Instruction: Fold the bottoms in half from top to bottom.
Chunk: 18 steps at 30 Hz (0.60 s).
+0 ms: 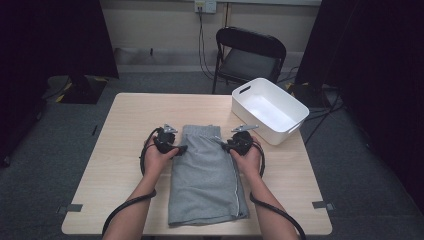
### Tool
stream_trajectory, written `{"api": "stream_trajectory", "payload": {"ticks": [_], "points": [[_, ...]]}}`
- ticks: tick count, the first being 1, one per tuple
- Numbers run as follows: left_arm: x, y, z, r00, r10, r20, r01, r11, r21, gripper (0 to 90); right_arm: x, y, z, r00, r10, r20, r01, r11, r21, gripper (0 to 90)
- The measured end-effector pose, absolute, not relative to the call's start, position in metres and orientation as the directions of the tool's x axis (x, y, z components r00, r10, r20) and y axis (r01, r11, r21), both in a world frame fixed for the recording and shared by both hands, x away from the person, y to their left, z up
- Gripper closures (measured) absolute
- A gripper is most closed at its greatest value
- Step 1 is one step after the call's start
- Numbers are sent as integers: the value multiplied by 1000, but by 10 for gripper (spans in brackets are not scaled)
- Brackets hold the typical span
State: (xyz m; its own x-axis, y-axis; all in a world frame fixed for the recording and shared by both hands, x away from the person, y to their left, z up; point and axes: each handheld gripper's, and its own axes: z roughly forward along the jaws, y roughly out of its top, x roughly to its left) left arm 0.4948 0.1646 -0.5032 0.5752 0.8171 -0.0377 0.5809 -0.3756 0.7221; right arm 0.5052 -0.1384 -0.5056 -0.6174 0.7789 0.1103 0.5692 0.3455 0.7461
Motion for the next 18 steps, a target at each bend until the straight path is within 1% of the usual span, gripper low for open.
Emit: {"api": "stream_trajectory", "payload": {"ticks": [1,4,6,15,18], "points": [[495,164,-504,577,816,-38,576,-373,728,365,505,-138,-505,-620,776,112,570,348,744,677],[494,165,-503,594,804,-33,566,-389,727,412,503,-138,-507,-611,782,127,575,327,750,686],[493,164,-503,594,804,-42,565,-379,732,476,502,-138,-508,-608,784,123,567,320,759,688],[490,163,-504,613,789,-48,553,-384,740,618,498,-136,-510,-589,799,125,565,296,770,730],[488,160,-503,619,784,-48,553,-392,735,687,497,-134,-510,-586,802,117,563,299,771,753]]}}
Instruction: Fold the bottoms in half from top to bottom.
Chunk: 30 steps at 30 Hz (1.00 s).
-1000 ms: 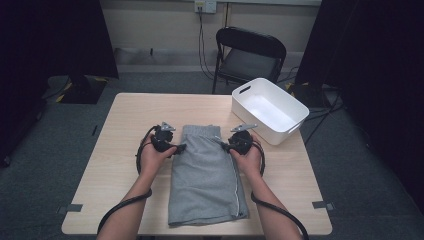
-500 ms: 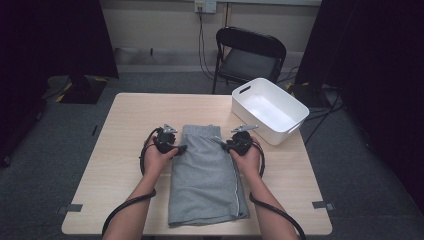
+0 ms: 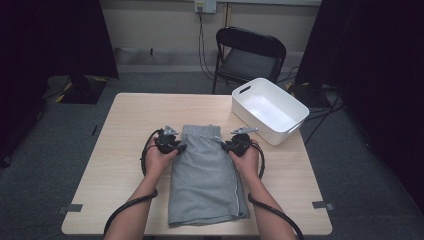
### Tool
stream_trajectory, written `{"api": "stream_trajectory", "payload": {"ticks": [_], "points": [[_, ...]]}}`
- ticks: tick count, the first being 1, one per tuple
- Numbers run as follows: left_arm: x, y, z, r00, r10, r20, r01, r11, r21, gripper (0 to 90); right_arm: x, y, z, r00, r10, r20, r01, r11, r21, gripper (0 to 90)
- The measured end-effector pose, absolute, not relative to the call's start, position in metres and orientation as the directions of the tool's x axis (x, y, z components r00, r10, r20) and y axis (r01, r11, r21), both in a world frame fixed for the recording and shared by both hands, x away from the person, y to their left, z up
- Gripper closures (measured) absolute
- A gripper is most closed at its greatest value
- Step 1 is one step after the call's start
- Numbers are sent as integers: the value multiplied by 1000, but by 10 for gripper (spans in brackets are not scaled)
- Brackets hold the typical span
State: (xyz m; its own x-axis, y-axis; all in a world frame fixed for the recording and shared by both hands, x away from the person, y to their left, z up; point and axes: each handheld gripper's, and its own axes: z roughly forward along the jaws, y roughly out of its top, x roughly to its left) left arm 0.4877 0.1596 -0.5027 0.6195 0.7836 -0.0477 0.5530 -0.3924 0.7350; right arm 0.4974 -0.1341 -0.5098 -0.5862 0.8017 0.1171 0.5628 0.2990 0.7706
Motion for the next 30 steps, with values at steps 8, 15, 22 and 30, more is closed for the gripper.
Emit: {"api": "stream_trajectory", "payload": {"ticks": [8,15,22,30], "points": [[488,154,-500,603,794,-83,591,-374,715,830,499,-130,-505,-550,823,143,614,282,737,794],[488,151,-498,596,799,-77,603,-382,700,866,500,-130,-505,-517,836,185,645,238,726,820],[493,152,-490,586,803,-108,640,-376,670,870,504,-132,-502,-514,829,220,672,230,704,830],[496,161,-477,569,815,-111,617,-334,713,875,510,-132,-489,-527,814,244,651,203,731,835]]}}
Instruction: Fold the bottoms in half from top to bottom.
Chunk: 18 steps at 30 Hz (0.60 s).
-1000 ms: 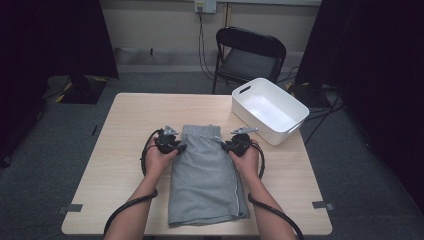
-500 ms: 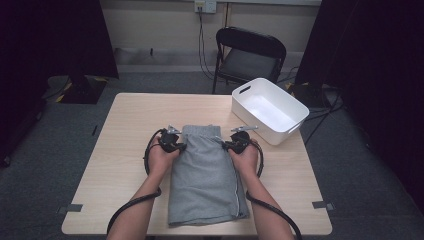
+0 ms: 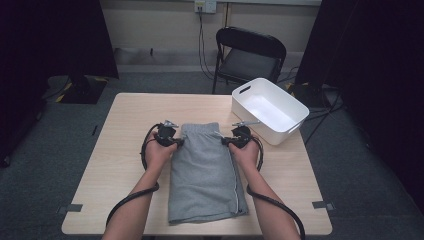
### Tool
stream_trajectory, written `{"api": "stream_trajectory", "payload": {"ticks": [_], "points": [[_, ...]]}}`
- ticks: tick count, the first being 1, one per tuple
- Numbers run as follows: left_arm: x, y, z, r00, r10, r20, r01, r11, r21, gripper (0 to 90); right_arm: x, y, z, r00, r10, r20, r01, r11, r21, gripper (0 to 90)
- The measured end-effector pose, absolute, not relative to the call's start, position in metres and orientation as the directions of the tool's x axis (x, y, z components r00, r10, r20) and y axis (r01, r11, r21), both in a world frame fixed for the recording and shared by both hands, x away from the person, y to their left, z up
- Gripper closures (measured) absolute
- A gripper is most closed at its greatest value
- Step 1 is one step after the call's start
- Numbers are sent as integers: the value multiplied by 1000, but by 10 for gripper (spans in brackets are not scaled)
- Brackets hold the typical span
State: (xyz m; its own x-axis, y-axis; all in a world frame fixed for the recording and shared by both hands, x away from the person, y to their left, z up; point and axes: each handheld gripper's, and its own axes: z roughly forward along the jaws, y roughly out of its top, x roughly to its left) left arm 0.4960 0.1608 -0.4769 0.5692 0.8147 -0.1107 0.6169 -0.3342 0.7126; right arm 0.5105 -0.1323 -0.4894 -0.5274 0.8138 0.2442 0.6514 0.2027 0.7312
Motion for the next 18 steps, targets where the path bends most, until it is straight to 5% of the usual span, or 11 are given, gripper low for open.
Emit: {"api": "stream_trajectory", "payload": {"ticks": [18], "points": [[453,177,-449,629,772,-90,499,-312,809,875,473,-151,-467,-658,723,211,475,180,862,836]]}}
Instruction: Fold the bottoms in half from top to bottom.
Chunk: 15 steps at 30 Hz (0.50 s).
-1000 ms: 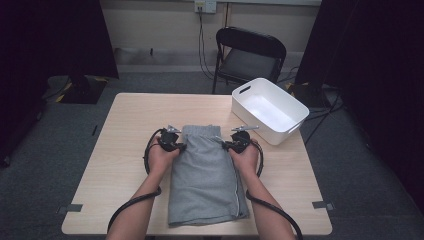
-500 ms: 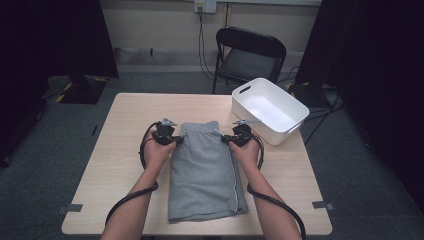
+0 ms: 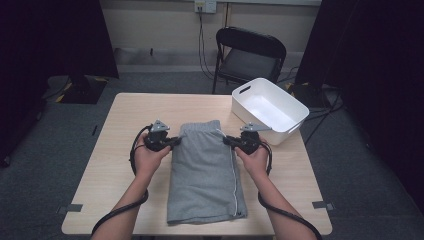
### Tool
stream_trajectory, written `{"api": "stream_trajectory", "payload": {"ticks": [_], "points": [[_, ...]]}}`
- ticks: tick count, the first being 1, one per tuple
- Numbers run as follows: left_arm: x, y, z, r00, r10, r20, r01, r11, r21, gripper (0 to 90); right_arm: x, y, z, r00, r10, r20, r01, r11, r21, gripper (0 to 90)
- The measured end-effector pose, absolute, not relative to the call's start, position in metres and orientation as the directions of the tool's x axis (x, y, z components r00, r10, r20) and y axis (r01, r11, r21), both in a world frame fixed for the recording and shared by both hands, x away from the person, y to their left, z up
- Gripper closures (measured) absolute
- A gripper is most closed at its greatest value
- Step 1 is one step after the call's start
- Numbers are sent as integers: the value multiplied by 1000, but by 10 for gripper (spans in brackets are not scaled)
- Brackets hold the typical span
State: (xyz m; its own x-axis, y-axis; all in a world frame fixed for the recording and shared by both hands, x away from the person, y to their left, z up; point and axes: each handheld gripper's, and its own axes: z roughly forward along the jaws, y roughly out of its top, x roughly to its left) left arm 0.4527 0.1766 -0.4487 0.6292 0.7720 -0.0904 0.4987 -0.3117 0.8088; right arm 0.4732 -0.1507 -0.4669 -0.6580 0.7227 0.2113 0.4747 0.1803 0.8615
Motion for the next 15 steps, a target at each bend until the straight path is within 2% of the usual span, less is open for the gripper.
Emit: {"api": "stream_trajectory", "payload": {"ticks": [5,10,15], "points": [[442,178,-449,630,771,-92,507,-319,801,874,456,-155,-467,-672,712,202,468,198,861,836],[451,174,-452,614,784,-85,530,-330,781,875,465,-154,-471,-646,728,230,513,191,837,835],[459,166,-464,604,790,-101,574,-343,744,874,473,-149,-482,-633,744,216,554,239,797,833]]}}
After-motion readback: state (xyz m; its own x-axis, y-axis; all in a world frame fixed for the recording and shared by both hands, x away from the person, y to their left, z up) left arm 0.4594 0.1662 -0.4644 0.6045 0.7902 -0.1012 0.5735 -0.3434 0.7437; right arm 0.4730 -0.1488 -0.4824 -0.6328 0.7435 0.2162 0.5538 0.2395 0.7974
